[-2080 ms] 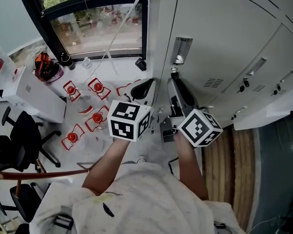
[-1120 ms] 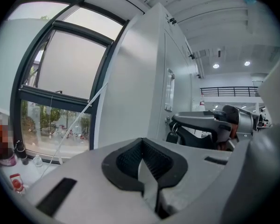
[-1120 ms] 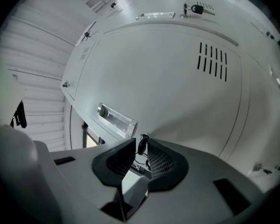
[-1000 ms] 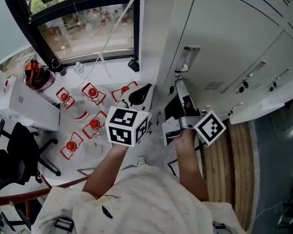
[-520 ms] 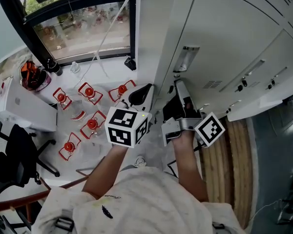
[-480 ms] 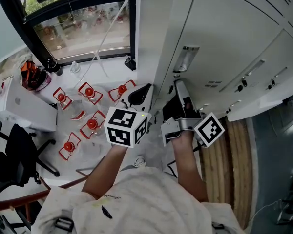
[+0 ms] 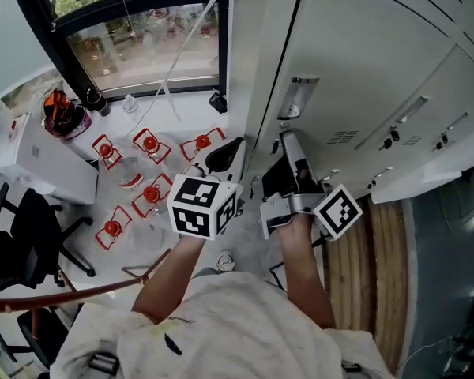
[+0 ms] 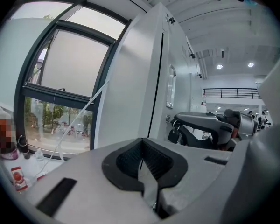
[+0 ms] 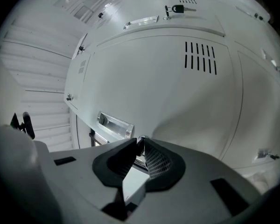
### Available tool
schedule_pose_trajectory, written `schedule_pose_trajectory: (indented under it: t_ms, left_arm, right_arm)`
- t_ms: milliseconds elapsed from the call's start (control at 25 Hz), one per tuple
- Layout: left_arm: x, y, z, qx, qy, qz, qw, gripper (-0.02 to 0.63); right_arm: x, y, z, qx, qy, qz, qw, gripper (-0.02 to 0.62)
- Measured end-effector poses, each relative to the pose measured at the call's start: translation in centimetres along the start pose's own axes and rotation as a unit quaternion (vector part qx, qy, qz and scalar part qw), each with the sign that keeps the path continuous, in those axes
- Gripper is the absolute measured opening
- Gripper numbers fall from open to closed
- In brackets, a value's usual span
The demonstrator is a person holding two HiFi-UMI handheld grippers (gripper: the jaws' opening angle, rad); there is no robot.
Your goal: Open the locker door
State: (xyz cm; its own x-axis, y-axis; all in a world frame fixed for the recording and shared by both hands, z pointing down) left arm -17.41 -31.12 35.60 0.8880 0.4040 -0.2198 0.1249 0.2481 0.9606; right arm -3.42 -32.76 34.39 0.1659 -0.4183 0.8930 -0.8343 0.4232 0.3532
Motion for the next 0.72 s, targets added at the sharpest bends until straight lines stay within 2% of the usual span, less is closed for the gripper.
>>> schedule_pose_trajectory:
  t_ms: [720]
  left_arm:
    - [6.0, 1.2, -2.1, 0.016, -0.046, 0.004, 0.9988, 0.005]
  right_arm:
    - [-0.9, -0.9, -4.6, -0.066, -0.041, 0.022, 0.997, 0.046]
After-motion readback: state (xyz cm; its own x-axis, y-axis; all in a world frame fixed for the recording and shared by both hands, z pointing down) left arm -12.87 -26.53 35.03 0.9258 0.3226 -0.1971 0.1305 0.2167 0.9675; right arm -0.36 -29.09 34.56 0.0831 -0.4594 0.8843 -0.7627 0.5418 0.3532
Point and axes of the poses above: the fingertips, and each gripper's own axes: z forward along the fingers, x to its right, y out of its underside, the point moved 5 cm from there along -z, backward along the fingers, and after that the axes turned 2 degrees about -z, right-handed, at the moved point
